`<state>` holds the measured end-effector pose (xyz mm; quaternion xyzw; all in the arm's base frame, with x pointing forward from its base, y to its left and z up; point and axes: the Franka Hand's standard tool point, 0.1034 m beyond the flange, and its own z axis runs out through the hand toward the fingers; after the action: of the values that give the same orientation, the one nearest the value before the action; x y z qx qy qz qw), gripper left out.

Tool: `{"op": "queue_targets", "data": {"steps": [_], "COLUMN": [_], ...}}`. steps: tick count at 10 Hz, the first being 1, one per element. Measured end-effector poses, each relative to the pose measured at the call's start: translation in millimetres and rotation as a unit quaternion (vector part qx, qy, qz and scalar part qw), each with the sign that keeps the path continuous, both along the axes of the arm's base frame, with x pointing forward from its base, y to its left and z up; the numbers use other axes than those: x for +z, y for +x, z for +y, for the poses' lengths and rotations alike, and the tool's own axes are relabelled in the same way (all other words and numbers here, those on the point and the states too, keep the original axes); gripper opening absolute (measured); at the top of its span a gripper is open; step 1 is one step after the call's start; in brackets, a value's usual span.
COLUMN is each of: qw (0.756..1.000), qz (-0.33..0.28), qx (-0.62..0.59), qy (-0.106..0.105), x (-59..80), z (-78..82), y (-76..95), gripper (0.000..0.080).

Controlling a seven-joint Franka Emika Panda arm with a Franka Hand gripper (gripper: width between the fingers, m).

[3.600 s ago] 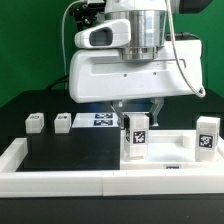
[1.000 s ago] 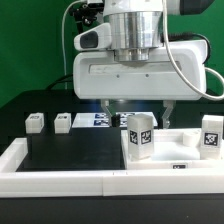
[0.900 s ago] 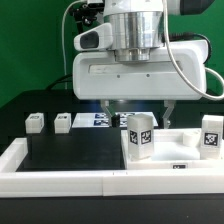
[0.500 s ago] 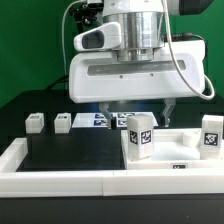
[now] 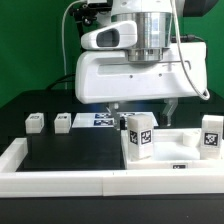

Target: Assemble square table

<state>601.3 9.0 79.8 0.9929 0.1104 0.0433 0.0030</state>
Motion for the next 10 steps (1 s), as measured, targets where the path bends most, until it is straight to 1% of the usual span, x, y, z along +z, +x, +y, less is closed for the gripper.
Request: {"op": "queue_targets", "data": {"steps": [1,2,3,7,10], "qw": [1.0,1.0,1.0,1.0,0.994], "qz": [-0.001,-0.001,-0.002,-0.002,-0.001], "qx": [-0.008,-0.008,-0.008,-0.021,-0.106], "qy": [0.001,0.001,0.001,0.003,0.011], "x": [1.1,1.3,1.3,1.2,1.2], "z": [0.8,0.8,0.6,0.4,-0.3], "y": [1.3,1.6,1.6,1.5,1.4], "gripper": [0.0398,0.0398,0.029,0.029,0.029]}}
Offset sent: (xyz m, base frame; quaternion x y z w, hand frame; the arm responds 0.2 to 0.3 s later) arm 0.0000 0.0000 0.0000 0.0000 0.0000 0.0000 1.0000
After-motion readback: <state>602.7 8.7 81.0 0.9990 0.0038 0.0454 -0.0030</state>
